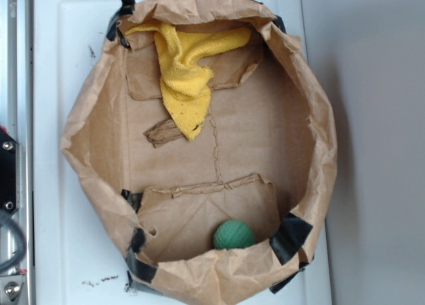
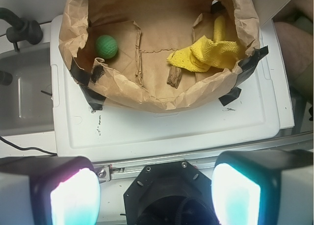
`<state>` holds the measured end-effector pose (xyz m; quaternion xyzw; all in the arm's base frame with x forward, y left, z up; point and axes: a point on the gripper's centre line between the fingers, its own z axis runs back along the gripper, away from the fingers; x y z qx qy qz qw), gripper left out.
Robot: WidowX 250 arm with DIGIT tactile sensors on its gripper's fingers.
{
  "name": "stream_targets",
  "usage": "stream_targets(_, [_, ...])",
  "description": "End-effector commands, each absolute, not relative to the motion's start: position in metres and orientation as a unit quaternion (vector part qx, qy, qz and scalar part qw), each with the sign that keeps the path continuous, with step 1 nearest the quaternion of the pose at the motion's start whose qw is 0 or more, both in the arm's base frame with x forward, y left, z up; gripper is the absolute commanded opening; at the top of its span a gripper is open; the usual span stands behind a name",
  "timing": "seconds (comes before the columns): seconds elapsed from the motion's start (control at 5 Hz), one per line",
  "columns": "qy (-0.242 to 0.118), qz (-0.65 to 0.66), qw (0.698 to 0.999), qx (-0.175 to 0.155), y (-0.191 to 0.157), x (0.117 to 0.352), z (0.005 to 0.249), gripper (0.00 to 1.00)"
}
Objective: Grab the yellow cloth.
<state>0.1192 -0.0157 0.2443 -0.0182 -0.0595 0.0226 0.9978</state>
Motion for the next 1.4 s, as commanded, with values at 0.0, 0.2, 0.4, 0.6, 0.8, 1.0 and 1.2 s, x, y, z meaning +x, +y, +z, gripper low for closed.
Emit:
stream_targets(0.0, [-0.059, 0.023, 0.998, -0.018, -0.016, 0.119, 0.244, 1.00])
stream_targets(0.2, [-0.059, 0.023, 0.998, -0.018, -0.016, 0.119, 0.244, 1.00])
stream_targets(0.4, [-0.059, 0.023, 0.998, -0.018, -0.016, 0.119, 0.244, 1.00])
stream_targets(0.6, [-0.050, 0.112, 0.991, -0.049, -0.001, 0.146, 0.220, 1.00])
stream_targets(0.8, [-0.026, 0.164, 0.984, -0.059, 0.029, 0.193, 0.199, 1.00])
stream_targets(1.0, [-0.024, 0.204, 0.977, -0.049, 0.044, 0.240, 0.175, 1.00])
stream_targets(1.2, [-0.059, 0.219, 0.974, -0.027, 0.049, 0.283, 0.165, 1.00])
